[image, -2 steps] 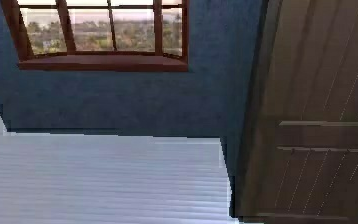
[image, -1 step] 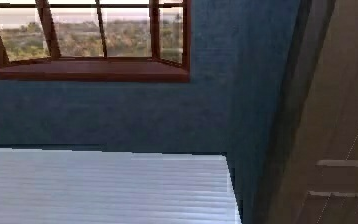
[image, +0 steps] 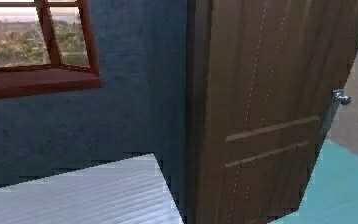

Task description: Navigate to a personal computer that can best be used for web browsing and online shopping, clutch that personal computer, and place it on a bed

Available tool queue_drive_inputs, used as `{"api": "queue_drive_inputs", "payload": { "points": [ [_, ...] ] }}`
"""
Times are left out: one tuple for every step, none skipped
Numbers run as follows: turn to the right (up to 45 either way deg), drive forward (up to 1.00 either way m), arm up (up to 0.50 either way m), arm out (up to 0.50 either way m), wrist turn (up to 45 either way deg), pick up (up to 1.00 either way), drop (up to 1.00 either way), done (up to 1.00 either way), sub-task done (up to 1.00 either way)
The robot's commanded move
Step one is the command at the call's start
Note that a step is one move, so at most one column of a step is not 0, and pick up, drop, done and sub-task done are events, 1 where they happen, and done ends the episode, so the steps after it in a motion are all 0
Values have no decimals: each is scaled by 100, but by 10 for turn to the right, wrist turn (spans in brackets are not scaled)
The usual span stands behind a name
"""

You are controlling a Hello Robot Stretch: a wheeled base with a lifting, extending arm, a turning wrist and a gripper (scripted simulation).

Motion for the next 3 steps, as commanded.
{"api": "queue_drive_inputs", "payload": {
  "points": [
    [0,45,0,0,0,0,0,0,0],
    [450,0,0,0,0,0,0,0,0],
    [210,0,0,0,0,0,0,0,0]
  ]
}}
